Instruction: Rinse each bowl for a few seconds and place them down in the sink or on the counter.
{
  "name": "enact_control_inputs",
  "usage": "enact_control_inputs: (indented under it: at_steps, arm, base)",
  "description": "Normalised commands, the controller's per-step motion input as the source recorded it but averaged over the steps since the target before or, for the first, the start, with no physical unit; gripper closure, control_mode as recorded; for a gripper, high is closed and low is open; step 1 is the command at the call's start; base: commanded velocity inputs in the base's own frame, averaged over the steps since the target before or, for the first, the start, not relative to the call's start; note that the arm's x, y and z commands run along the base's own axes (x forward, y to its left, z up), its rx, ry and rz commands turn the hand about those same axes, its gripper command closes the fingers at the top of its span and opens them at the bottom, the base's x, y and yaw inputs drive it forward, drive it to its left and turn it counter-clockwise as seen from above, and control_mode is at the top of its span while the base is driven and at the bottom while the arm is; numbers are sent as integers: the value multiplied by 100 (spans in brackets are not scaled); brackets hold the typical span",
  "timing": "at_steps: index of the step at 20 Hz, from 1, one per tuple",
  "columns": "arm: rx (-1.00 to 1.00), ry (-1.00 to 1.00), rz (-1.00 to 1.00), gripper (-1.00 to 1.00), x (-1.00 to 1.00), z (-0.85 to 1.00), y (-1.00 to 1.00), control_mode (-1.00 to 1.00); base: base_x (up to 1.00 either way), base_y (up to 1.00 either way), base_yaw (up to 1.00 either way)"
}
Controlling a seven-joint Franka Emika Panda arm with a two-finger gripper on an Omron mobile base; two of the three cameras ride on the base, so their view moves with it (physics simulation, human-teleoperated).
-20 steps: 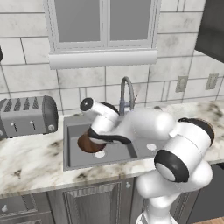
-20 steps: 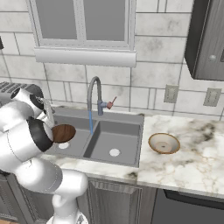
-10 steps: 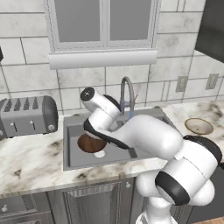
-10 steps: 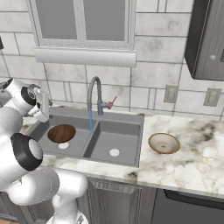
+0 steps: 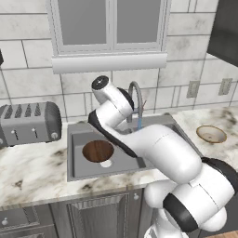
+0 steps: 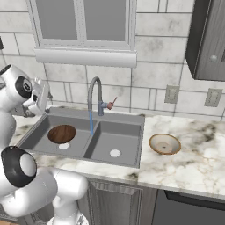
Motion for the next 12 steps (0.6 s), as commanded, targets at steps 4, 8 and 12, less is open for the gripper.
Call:
enact_control_inputs:
  at_steps: [4,8,12]
  arm:
    - [6,-2,-13,-100,-19,55,-11,-100]
    - [1,-6,-11,-100,-17,53,-14,-100]
    - [0,-6,-9,-100,-19,46,-18,-100]
  base:
    - [0,0,0]
    - [0,0,0]
    - [0,0,0]
